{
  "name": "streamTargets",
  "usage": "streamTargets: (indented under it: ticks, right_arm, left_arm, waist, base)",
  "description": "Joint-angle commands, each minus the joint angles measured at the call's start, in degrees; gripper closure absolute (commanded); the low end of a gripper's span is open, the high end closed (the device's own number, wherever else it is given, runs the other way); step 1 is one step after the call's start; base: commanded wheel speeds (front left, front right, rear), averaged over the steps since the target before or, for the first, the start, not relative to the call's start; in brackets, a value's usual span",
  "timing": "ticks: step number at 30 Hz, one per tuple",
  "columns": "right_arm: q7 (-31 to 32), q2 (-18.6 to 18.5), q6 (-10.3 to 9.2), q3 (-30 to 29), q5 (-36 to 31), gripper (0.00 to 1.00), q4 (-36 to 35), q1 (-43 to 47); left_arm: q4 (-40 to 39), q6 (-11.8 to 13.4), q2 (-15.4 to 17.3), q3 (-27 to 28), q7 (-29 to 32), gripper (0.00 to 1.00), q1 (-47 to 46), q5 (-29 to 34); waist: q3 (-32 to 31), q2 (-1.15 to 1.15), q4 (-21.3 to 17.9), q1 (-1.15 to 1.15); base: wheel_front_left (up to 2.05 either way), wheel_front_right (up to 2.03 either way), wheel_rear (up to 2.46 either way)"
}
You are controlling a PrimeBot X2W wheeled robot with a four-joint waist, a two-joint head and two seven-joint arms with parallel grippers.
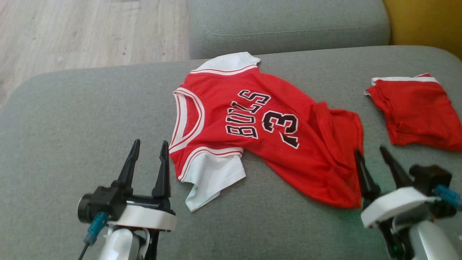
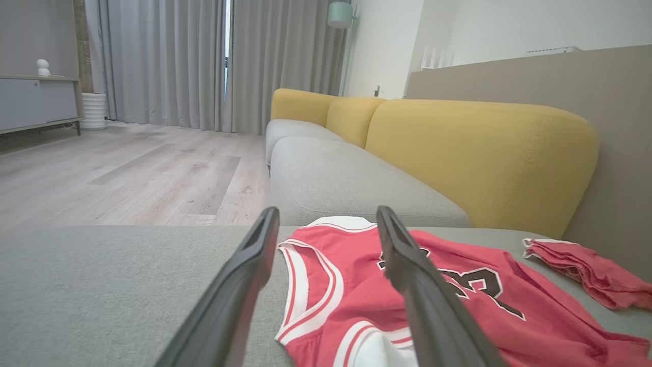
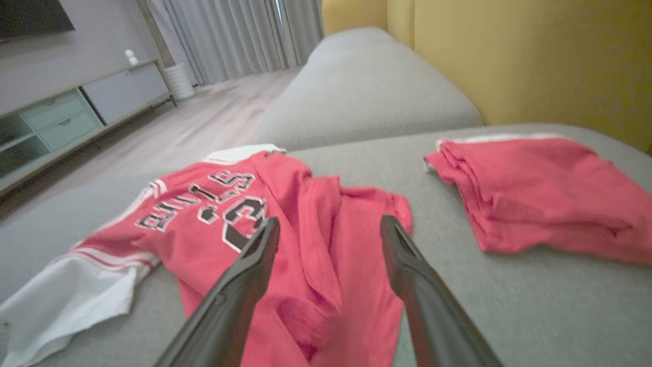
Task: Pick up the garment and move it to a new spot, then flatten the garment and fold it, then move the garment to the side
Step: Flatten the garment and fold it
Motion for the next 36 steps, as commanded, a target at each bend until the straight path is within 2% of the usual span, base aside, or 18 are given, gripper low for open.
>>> streamTargets:
  ticks: [1, 5, 8, 15, 22, 26, 31, 36]
  right_arm:
    - [-1.01, 0.44, -0.05, 0.4, -1.09, 0.0, -4.74, -2.59]
    - [-3.36, 0.99, -0.05, 0.25, -3.4, 0.0, -10.31, -2.79]
    - [-6.52, 1.68, -0.05, -0.31, -5.71, 0.0, -11.85, -2.19]
    - [-10.38, 4.47, -0.05, -0.84, -7.86, 0.0, -9.46, 0.43]
    - [-11.65, 5.52, -0.05, -1.15, -8.2, 0.0, -7.97, -0.74]
    - [-11.87, 5.69, -0.05, -1.48, -8.35, 0.0, -7.43, -1.22]
    - [-12.04, 5.87, -0.05, -1.8, -8.14, 0.0, -6.43, -1.03]
    - [-12.03, 5.96, -0.05, -1.53, -8.23, 0.0, -5.95, -1.11]
  left_arm:
    - [-1.86, -0.36, 0.48, 1.36, -0.46, 0.0, -1.3, 0.5]
    - [-2.23, -0.48, 0.48, 1.15, -0.46, 0.0, -1.76, 0.59]
    - [-2.81, -0.56, 0.48, 0.76, -0.46, 0.0, -2.12, 0.4]
    - [-3.79, -0.45, 0.48, -0.31, -0.46, 0.0, -1.98, -0.56]
    - [-3.14, -0.56, 0.48, -0.94, -0.46, 0.0, -1.63, -0.94]
    - [-1.27, -1.5, 0.48, -5.22, -0.46, 0.0, -0.73, -3.47]
    - [5.92, -2.22, 0.96, -12.57, 0.6, 0.0, 0.44, -5.48]
    - [12.56, -2.13, 1.3, -14.54, 2.62, 0.0, -0.79, -6.47]
  waist:
    - [0.14, 0.0, 0.35, 0.01]
    - [0.76, 0.0, 1.16, 0.01]
    - [1.29, 0.0, 1.83, 0.01]
    - [2.23, 0.0, 2.81, 0.01]
    - [2.67, 0.0, 3.02, 0.01]
    - [2.54, 0.0, 2.78, 0.01]
    - [1.99, 0.0, 2.61, 0.01]
    - [2.03, 0.0, 2.22, 0.01]
  base:
    - [0.0, 0.0, 0.0]
    - [0.0, 0.0, 0.0]
    - [0.0, 0.0, 0.0]
    - [0.0, 0.0, 0.0]
    - [0.0, 0.0, 0.0]
    - [0.0, 0.0, 0.0]
    - [0.0, 0.0, 0.0]
    - [0.0, 0.0, 0.0]
